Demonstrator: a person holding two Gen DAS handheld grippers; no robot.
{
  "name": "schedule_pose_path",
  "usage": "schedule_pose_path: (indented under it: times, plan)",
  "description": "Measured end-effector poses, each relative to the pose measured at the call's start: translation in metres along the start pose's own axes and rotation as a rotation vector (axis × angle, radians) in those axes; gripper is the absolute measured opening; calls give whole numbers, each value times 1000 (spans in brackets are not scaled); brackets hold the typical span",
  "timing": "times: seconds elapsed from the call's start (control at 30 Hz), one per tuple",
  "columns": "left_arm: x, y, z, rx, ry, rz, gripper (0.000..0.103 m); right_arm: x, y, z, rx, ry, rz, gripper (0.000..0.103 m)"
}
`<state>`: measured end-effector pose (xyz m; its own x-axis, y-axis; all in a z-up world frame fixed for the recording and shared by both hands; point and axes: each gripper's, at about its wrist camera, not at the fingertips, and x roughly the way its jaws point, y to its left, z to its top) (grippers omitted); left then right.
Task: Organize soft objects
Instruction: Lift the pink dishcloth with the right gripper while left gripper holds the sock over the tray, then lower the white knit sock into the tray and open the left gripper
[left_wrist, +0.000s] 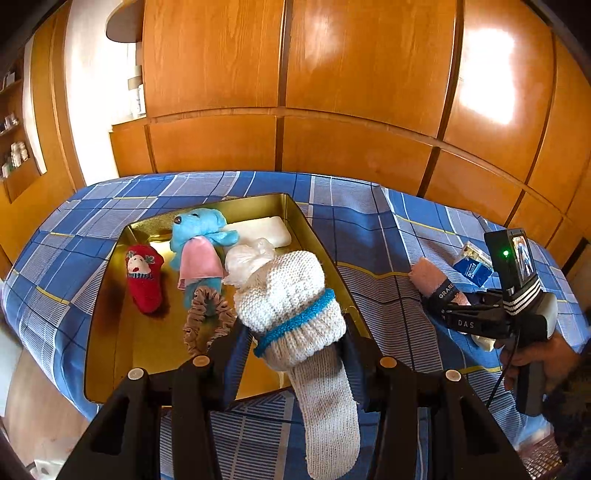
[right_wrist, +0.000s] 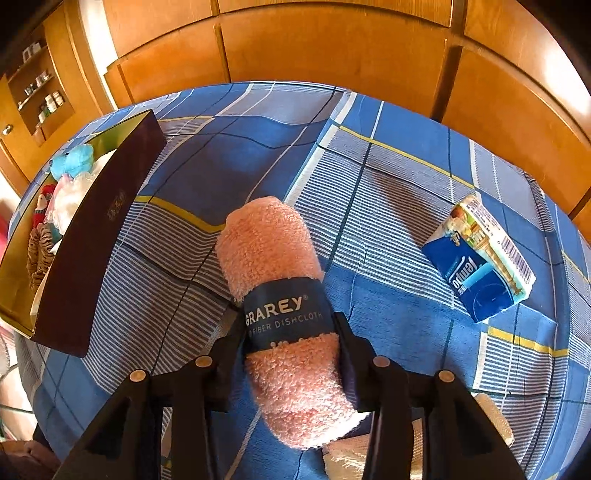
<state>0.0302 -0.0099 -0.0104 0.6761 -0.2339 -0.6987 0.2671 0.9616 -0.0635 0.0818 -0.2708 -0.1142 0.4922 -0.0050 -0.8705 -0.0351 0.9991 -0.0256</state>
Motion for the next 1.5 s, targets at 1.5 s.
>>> schedule_pose_path:
  times: [1.5]
  plan:
    - [88,157,21,-207,210,195,57,-4,9,-16,-24,-123,-59,43]
